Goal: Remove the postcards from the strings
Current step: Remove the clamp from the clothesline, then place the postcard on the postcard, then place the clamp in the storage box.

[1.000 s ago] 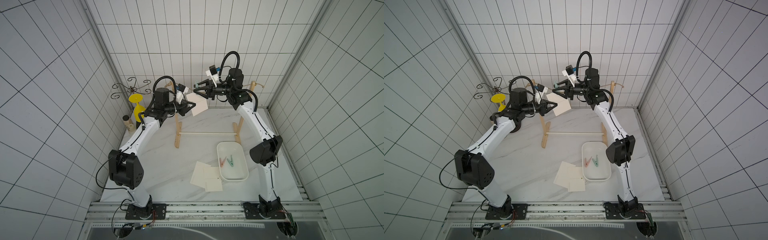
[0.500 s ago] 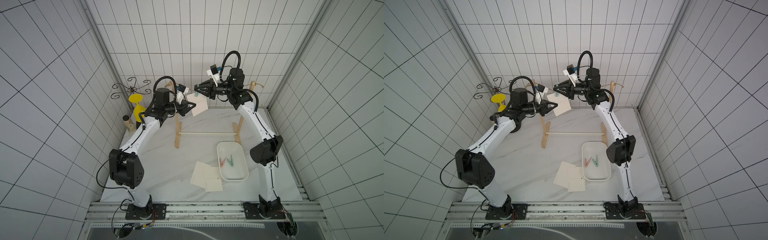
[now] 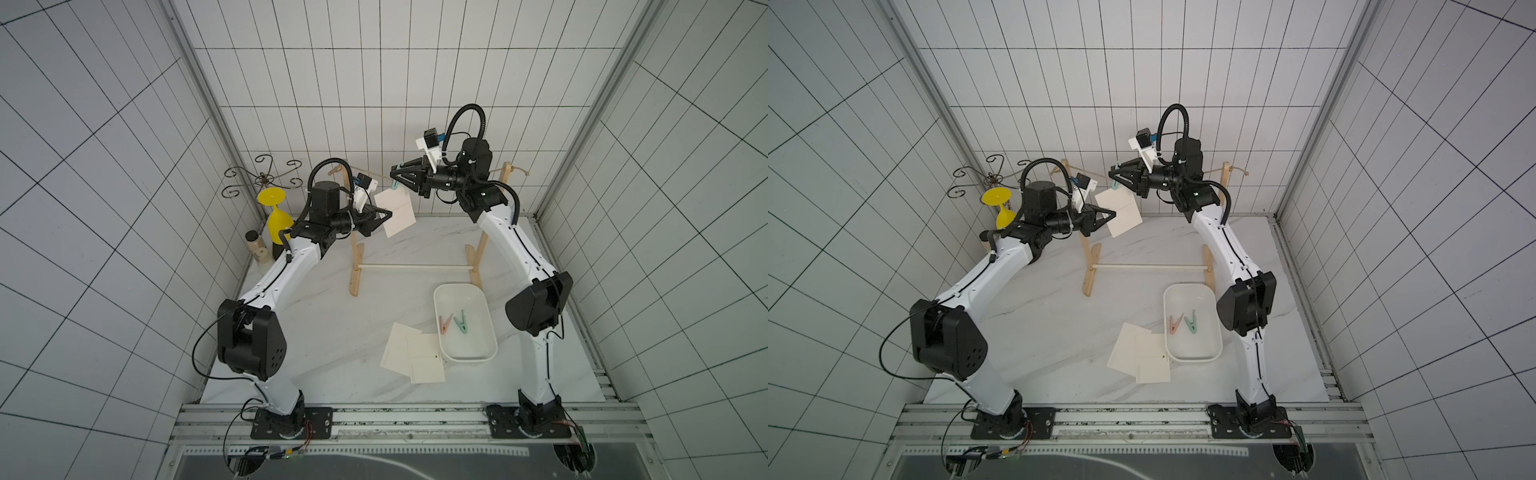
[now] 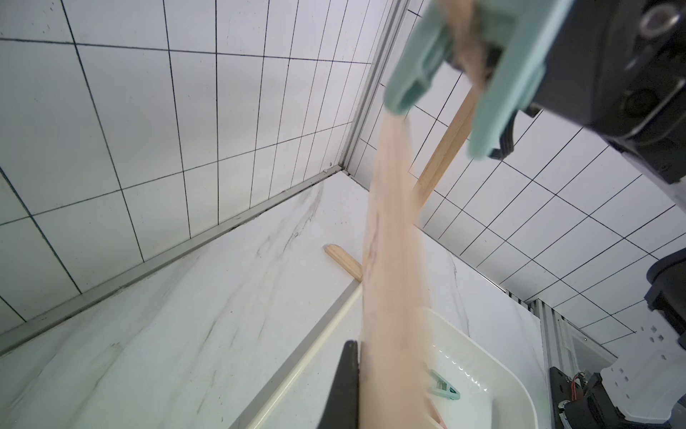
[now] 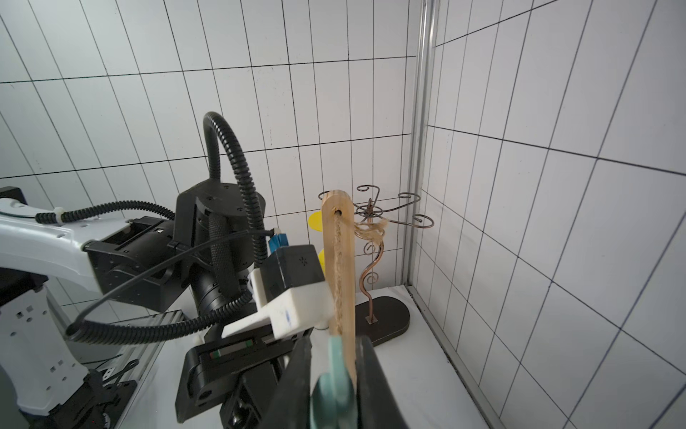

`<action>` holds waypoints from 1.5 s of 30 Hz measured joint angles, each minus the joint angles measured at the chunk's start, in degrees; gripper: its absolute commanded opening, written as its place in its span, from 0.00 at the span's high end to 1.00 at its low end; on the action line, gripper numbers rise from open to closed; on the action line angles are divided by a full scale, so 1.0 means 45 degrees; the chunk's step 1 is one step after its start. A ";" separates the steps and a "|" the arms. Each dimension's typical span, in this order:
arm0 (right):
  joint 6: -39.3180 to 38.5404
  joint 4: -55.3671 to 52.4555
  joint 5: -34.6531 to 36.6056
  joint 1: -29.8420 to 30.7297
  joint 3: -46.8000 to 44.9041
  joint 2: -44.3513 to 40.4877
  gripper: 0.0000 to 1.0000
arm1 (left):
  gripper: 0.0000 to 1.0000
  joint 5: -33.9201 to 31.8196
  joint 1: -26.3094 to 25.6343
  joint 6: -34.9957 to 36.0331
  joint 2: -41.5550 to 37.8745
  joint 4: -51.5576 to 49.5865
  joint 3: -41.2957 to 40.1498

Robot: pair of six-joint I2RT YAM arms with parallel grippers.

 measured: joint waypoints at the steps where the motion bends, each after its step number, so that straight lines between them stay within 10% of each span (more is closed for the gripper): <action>1: 0.0049 0.0185 0.0160 0.0000 -0.0073 -0.0092 1.00 | 1.00 -0.0039 -0.0029 -0.0053 -0.0039 0.0019 -0.0117; 20: 0.0894 0.4469 0.2754 0.0000 -0.4459 -0.3497 1.00 | 1.00 -0.1098 -0.0500 -0.1229 -0.2103 0.2181 -0.2754; 45: 0.2783 0.4935 0.6960 0.0000 -2.3426 -1.6179 1.00 | 1.00 -0.2482 -0.3959 -0.5338 -0.7417 0.1991 -1.1701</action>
